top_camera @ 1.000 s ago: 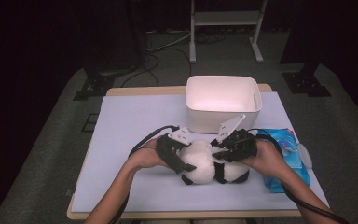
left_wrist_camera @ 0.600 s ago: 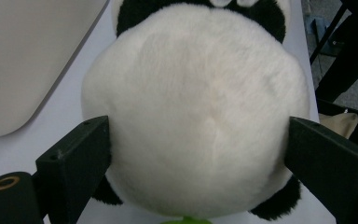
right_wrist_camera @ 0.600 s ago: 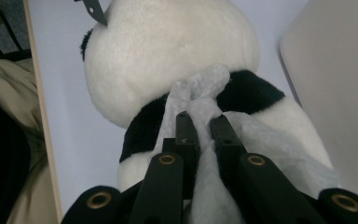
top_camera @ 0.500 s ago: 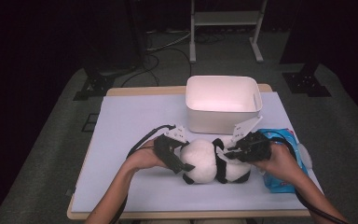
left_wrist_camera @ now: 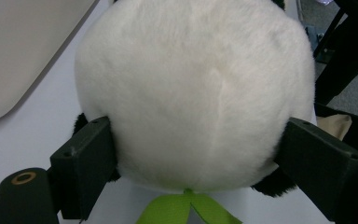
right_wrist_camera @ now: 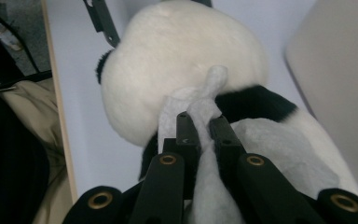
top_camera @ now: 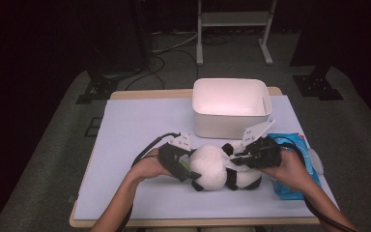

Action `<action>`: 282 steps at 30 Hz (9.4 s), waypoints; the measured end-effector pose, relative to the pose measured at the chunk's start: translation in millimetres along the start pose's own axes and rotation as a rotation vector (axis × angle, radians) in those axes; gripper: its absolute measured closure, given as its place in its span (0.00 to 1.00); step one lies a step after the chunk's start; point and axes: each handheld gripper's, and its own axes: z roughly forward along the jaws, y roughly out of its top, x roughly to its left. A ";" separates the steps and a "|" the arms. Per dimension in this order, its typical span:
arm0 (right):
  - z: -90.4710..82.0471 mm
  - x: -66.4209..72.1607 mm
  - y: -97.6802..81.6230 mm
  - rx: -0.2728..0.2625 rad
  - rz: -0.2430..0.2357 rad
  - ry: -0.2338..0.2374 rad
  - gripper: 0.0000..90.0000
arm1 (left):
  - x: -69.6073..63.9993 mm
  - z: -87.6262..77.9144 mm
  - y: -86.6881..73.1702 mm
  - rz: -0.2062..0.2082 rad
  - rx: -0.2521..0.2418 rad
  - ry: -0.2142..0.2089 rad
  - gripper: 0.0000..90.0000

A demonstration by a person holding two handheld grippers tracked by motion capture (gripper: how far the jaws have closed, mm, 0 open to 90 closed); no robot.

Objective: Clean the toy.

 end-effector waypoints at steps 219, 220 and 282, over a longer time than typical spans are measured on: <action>-21.4 -58.7 -14.9 0.003 0.163 0.024 0.93 | -10.8 3.6 23.1 0.042 0.037 -0.028 0.25; -23.8 -57.5 -16.8 0.001 0.168 0.021 0.93 | -10.9 3.7 23.2 0.040 0.036 -0.027 0.25; -8.4 -30.5 -17.2 -0.028 0.097 0.067 0.93 | -2.7 5.9 5.6 -0.039 -0.005 -0.030 0.29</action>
